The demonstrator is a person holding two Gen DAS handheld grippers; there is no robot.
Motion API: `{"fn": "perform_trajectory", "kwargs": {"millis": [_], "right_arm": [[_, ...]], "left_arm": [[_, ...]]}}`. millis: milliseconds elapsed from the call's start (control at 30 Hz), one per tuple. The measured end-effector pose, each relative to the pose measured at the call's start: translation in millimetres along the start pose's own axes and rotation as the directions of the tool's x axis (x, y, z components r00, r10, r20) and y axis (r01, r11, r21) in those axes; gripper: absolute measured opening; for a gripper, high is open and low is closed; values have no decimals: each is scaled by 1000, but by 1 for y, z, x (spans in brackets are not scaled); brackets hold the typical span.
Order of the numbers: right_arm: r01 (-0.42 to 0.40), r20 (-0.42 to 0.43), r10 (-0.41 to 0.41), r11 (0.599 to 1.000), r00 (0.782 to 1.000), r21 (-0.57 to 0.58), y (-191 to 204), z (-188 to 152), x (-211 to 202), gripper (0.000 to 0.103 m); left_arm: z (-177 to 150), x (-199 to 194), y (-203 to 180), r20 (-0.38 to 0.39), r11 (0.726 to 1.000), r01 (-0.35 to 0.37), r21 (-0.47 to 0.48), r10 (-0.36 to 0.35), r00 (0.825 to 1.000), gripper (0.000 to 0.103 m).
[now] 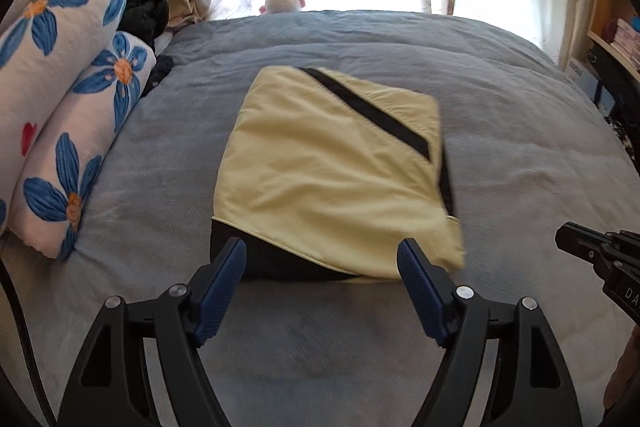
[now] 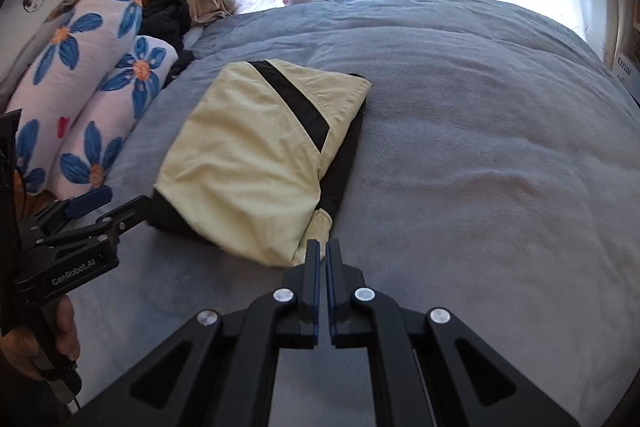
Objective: Fold large clothes
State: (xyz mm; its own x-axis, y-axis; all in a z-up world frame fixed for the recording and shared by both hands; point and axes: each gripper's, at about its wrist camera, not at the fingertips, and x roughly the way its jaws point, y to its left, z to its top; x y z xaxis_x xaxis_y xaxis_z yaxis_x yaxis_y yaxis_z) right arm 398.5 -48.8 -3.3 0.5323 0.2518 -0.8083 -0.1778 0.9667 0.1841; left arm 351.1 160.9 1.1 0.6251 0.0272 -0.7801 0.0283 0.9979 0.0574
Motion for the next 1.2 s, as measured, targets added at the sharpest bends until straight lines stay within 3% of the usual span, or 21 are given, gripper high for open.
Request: {"fn": "perform_trajectory", "kwargs": {"millis": [133, 300, 800, 867, 933, 1067, 1200], "right_arm": [[12, 17, -12, 1000, 1000, -15, -6, -17, -55, 3], [34, -13, -34, 999, 999, -28, -15, -49, -107, 3], [15, -2, -15, 998, 1000, -57, -41, -122, -249, 4], [35, 4, -35, 997, 999, -65, -41, -131, -257, 15], [54, 25, -52, 996, 998, -69, -40, -145, -262, 43], [107, 64, -103, 992, 993, -61, -36, -177, -258, 49], [129, 85, -132, 991, 988, 37, -42, -213, -248, 49]], "left_arm": [[-12, -48, -27, 20, 1000, 9, 24, -10, 1000, 87], [-38, -89, -64, -24, 995, 82, 48, -81, 996, 87], [-114, -197, -144, -20, 973, 179, 143, -179, 984, 87], [-123, -209, -148, -8, 972, 188, 142, -189, 982, 87], [-134, -221, -150, 11, 973, 185, 137, -188, 982, 87], [-160, -244, -150, 59, 979, 178, 98, -184, 981, 88], [-193, -253, -152, 94, 994, 91, 59, -96, 991, 93]]}}
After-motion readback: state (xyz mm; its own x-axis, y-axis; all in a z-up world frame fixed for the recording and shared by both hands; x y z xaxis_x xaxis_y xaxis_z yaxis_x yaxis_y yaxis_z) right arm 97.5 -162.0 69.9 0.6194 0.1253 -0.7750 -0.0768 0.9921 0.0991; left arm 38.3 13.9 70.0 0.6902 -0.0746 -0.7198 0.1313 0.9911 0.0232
